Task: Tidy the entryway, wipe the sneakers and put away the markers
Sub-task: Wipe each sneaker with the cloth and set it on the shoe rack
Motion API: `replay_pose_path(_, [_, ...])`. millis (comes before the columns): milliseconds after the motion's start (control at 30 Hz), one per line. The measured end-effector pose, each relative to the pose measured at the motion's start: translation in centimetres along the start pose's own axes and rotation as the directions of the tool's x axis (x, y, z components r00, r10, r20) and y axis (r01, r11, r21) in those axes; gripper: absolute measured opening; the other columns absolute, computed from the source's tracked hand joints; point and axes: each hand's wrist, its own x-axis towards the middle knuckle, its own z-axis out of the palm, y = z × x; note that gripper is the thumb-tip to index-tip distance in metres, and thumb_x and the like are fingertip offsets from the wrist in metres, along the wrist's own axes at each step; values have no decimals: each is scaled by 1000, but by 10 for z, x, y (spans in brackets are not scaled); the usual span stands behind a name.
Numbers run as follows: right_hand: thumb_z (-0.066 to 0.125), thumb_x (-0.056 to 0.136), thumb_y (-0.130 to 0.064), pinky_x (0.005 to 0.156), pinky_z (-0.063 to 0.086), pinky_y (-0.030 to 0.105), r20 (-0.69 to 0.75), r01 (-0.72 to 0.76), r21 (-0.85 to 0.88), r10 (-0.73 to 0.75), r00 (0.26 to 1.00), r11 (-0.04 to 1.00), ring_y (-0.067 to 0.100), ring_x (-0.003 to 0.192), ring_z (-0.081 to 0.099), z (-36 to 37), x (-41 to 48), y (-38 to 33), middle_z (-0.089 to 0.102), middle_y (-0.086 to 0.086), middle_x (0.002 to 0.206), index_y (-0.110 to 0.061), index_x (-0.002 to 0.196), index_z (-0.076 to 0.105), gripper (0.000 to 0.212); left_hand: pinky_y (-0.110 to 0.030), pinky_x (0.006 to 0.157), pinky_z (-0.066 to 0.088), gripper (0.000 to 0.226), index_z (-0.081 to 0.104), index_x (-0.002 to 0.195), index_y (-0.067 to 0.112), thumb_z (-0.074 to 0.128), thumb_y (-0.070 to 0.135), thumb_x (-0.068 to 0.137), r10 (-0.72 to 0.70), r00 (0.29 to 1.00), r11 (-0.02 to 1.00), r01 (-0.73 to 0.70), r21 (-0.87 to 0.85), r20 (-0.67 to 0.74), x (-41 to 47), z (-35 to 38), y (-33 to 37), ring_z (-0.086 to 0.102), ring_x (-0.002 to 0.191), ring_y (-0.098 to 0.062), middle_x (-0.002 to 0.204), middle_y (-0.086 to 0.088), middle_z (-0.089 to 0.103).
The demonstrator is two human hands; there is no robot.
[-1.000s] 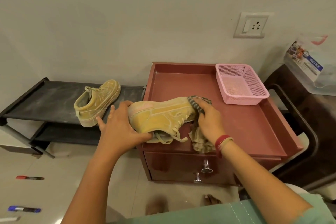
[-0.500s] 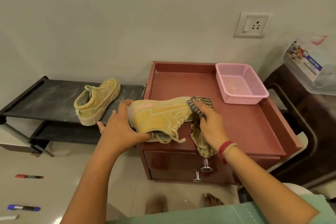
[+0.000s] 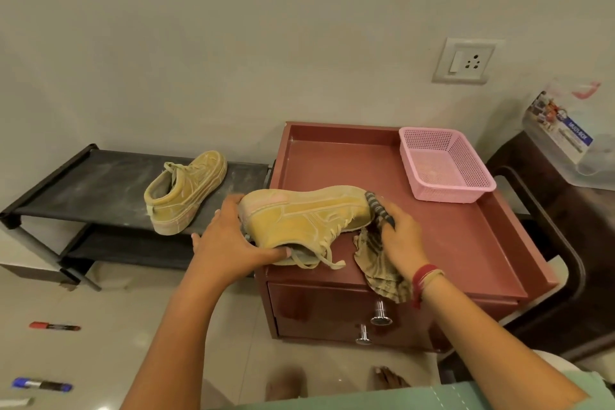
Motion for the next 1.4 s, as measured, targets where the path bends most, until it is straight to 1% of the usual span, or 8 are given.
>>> replay_pose_path(100, [41, 86, 11, 95, 30, 10, -2, 52, 8, -52, 999, 999, 7, 112, 47, 2, -3, 0, 54, -8, 118, -12, 128, 55, 51, -60, 108, 27, 118, 31, 133, 29, 60, 82, 31, -47, 999, 997, 48, 56, -19, 1, -1, 3, 44, 127, -24, 132, 4, 48])
replay_pose_path(267, [42, 93, 3, 97, 43, 34, 8, -195, 276, 201, 980, 941, 23, 111, 56, -15, 12, -4, 60, 11, 123, -10, 125, 55, 37, -64, 108, 21, 107, 33, 126, 35, 62, 81, 34, 18, 998, 999, -16, 39, -64, -3, -3, 8, 40, 131, -24, 117, 15, 46])
replay_pose_path(500, [45, 93, 1, 95, 37, 6, -158, 281, 333, -240, 958, 900, -8, 110, 50, -45, -10, -84, 52, -8, 128, -14, 137, 44, 46, -66, 109, 15, 96, 32, 127, 40, 64, 69, 41, 238, 942, 962, -262, -76, -236, -18, 1, 48, 32, 137, -28, 132, 10, 46])
replay_pose_path(667, [49, 86, -8, 113, 28, 45, 27, 529, 274, -556, 830, 803, 8, 134, 38, -21, -34, -127, 49, -9, 139, -31, 131, 51, 51, -61, 113, -6, 101, 27, 137, 30, 57, 65, 47, 311, 897, 937, -345, -57, -315, -22, 12, 75, 35, 133, -15, 134, 15, 40])
replay_pose_path(800, [41, 79, -60, 113, 9, 59, 214, 480, 58, -481, 851, 875, 16, 145, -2, -2, -34, -125, 8, -21, 153, -54, 133, 35, 55, -60, 114, -8, 100, 11, 149, 24, 54, 55, 65, 307, 891, 936, -346, -61, -334, -25, 17, 79, 33, 138, -18, 141, 15, 39])
replay_pose_path(967, [35, 82, -65, 116, 8, 53, 287, 385, 204, -431, 856, 900, 6, 144, -2, 5, -29, -110, 8, -25, 153, -75, 119, 23, 41, -57, 115, -9, 118, 9, 150, 28, 59, 59, 48, 269, 910, 944, -314, -101, -315, -29, 12, 71, 37, 134, -14, 123, 26, 38])
replay_pose_path(1133, [22, 76, -81, 118, 8, 45, 324, 243, 188, -293, 900, 952, 1, 142, 6, 19, -18, -64, 17, -14, 154, -46, 139, 23, 73, -61, 112, 18, 125, 17, 147, 32, 63, 66, 35, 202, 927, 963, -247, -110, -315, -27, 6, 56, 37, 131, -21, 138, 1, 45])
replay_pose_path(1400, [28, 84, -73, 117, 4, 52, 347, 14, 101, -49, 937, 995, 11, 144, 2, 16, -1, 14, 15, -10, 156, -41, 144, 21, 68, -63, 110, 21, 97, 33, 130, 39, 62, 62, 40, 170, 926, 963, -228, -141, -337, -25, 9, 55, 28, 111, 0, 113, 24, 39])
